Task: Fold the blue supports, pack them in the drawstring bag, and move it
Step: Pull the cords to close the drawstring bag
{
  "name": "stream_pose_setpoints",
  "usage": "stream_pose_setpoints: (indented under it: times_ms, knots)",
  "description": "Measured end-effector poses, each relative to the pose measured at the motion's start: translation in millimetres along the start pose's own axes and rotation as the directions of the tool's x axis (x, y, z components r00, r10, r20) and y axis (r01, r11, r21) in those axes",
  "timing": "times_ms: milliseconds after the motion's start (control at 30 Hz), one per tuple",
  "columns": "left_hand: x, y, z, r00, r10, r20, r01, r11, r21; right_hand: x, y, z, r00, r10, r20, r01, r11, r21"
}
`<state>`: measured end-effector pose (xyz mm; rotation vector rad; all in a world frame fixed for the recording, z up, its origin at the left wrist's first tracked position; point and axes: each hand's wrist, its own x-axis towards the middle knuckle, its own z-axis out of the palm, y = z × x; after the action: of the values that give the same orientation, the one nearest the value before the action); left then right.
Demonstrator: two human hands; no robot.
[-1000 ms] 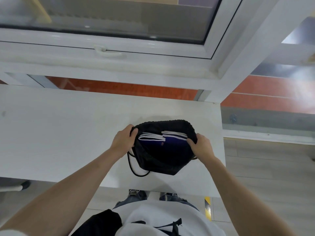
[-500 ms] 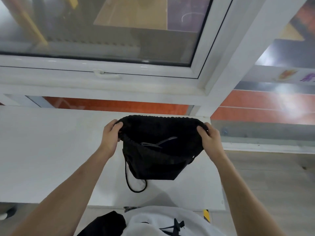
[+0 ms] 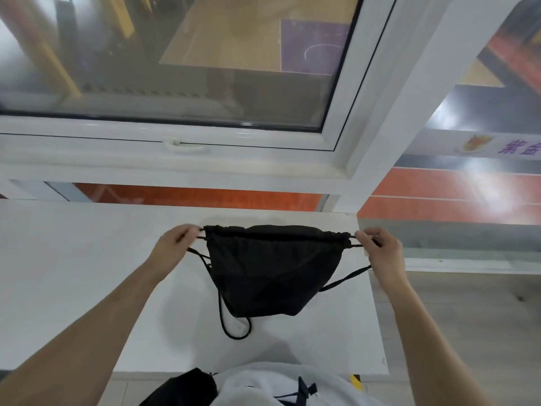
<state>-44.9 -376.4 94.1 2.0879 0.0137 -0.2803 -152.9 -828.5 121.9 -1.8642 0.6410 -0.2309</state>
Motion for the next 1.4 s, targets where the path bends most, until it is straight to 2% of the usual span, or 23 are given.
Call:
stream_pose_setpoints:
  times_ms: [100, 167, 233, 267, 367, 400, 467, 567, 633, 800, 900, 1000, 1033, 1100, 1200, 1267, 1333, 1400]
  knots:
    - [-7, -18, -3, 0.975, 0.038, 0.217, -0.094, 0.963, 0.251, -2, 3, 3, 0.996, 0.026, 0.08, -0.02, 0.998, -0.066]
    - [-9, -18, 0, 0.965, 0.047, 0.257, -0.123, 0.949, 0.289, -3, 2, 9, 0.989, 0.047, 0.139, -0.035, 0.995, -0.089]
    - [-10, -15, 4, 0.976, 0.041, 0.213, -0.092, 0.967, 0.236, -5, 1, 12, 0.985, 0.053, 0.166, -0.035, 0.993, -0.11]
    - [-9, -15, 5, 0.99, 0.024, 0.142, -0.055, 0.975, 0.217, -6, 1, 12, 0.989, 0.049, 0.143, -0.032, 0.992, -0.124]
    - [-8, -21, 2, 0.993, -0.066, -0.097, 0.082, 0.982, 0.17, -4, 8, 1, 0.999, 0.031, -0.02, -0.033, 0.992, -0.119]
    - [-8, -24, 0, 0.988, -0.103, -0.117, 0.118, 0.984, 0.133, -4, 11, -1, 0.999, 0.034, -0.027, -0.036, 0.993, -0.109]
    - [-7, -29, -1, 0.989, -0.131, -0.067, 0.135, 0.988, 0.068, -5, 13, 0, 0.998, 0.054, 0.032, -0.051, 0.995, -0.087]
    - [-10, -23, 5, 0.993, -0.014, 0.114, 0.003, 0.995, 0.099, -10, 11, 8, 0.992, 0.063, 0.11, -0.06, 0.998, -0.027]
    - [-8, -19, 12, 0.981, 0.069, 0.182, -0.099, 0.982, 0.16, -11, 7, 10, 0.982, 0.077, 0.175, -0.076, 0.997, -0.01]
    - [2, -11, 17, 0.976, 0.182, 0.118, -0.214, 0.898, 0.384, -12, -1, 19, 0.92, 0.151, 0.36, -0.133, 0.988, -0.076]
    - [4, -11, 16, 0.989, 0.14, 0.038, -0.142, 0.886, 0.442, -10, -1, 29, 0.911, 0.136, 0.39, -0.039, 0.968, -0.248]
    - [8, -14, 4, 0.985, -0.057, -0.16, 0.101, 0.953, 0.285, -5, 3, 23, 0.944, 0.067, 0.323, 0.037, 0.951, -0.305]
    - [9, -14, 1, 0.978, -0.08, -0.19, 0.129, 0.957, 0.26, -3, 5, 19, 0.944, 0.07, 0.321, 0.034, 0.951, -0.308]
    - [11, -15, -2, 0.985, -0.095, -0.145, 0.13, 0.957, 0.258, -3, 7, 12, 0.925, 0.101, 0.367, 0.035, 0.937, -0.347]
    - [7, -9, 2, 0.991, -0.126, 0.037, 0.116, 0.974, 0.195, -5, 9, 13, 0.891, 0.159, 0.425, 0.027, 0.916, -0.401]
    - [3, -5, 3, 0.976, -0.151, 0.159, 0.114, 0.968, 0.223, -8, 5, 17, 0.855, 0.198, 0.479, 0.024, 0.908, -0.418]
    - [0, -3, 5, 0.961, -0.154, 0.231, 0.095, 0.964, 0.248, -12, -1, 24, 0.808, 0.23, 0.542, 0.018, 0.911, -0.413]
    - [-2, -2, 7, 0.949, -0.154, 0.275, 0.1, 0.975, 0.2, -15, -8, 32, 0.797, 0.223, 0.561, -0.009, 0.933, -0.359]
